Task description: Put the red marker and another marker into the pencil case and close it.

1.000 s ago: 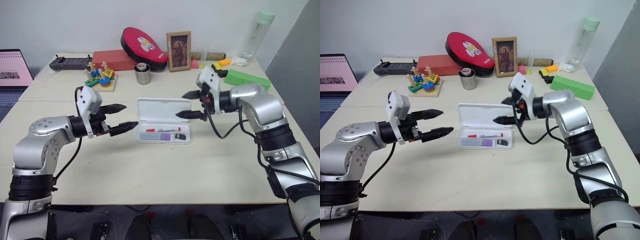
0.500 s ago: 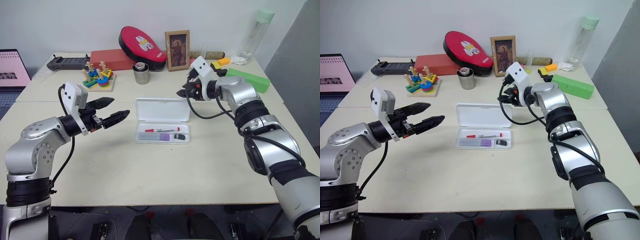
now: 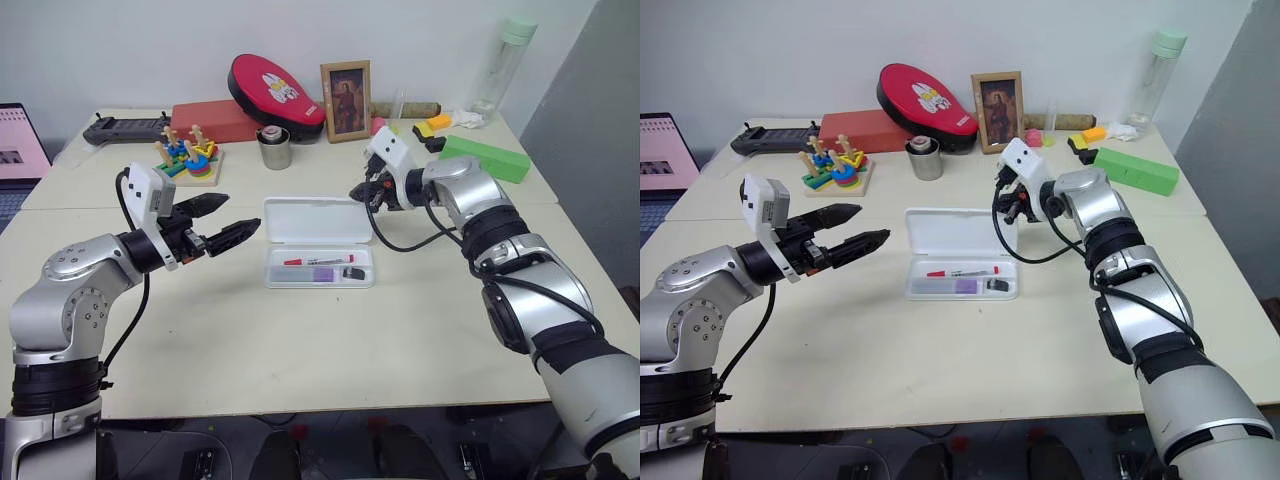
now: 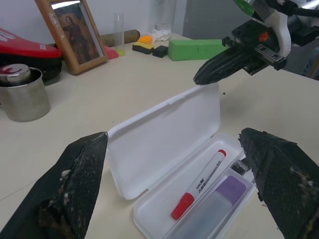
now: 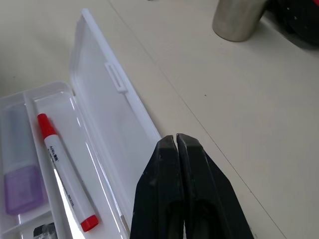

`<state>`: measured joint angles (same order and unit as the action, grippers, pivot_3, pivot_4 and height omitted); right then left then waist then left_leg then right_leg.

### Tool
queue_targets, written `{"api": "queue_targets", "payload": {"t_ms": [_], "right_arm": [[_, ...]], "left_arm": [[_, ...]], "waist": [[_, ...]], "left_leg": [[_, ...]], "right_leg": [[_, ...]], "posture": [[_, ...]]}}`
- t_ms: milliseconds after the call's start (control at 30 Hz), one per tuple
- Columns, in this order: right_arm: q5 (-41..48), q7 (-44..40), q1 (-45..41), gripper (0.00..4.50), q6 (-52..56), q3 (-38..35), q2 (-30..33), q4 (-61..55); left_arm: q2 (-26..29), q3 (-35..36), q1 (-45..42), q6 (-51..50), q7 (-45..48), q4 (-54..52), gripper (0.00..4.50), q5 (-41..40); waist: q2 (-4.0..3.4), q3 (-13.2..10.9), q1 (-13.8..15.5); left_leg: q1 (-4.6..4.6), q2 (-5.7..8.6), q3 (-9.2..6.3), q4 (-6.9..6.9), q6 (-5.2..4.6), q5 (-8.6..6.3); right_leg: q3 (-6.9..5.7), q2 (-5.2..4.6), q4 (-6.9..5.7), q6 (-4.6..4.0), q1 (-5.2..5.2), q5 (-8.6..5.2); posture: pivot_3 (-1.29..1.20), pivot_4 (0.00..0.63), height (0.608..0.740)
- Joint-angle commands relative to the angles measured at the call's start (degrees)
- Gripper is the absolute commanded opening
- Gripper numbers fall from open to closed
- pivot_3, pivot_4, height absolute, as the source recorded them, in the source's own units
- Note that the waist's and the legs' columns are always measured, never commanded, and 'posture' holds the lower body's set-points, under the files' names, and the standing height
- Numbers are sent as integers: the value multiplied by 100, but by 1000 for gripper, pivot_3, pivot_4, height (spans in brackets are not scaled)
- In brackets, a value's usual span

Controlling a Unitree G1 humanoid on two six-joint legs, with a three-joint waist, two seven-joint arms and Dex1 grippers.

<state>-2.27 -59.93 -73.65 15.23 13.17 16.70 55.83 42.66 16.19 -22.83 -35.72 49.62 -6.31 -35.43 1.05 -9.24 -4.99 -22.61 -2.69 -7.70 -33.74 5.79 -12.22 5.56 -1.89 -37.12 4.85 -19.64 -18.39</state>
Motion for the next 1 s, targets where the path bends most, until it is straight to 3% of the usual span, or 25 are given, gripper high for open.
{"api": "queue_targets", "payload": {"t_ms": [33,467,1000], "right_arm": [[-50,-483,297,48,68,178,65,-553],[-98,-1066,1145,48,536,551,175,-1940],[-749,-667,2036,48,608,1257,278,-2511]], "left_arm": [[129,131,-48,57,104,-170,4500,-106],[247,116,44,-114,322,-295,4500,-239],[469,42,215,-323,568,-412,4500,-332]], "waist": [[1,1,0],[9,5,13],[8,5,26]], "left_leg": [[5,0,1,0,0,0],[27,-1,-3,-1,-1,0],[42,-1,0,-2,0,0]], "right_leg": [[0,0,1,0,5,0],[0,2,-6,1,24,0],[0,1,0,2,35,-1]], "posture": [[0,150,740],[0,150,740],[0,150,740]]}}
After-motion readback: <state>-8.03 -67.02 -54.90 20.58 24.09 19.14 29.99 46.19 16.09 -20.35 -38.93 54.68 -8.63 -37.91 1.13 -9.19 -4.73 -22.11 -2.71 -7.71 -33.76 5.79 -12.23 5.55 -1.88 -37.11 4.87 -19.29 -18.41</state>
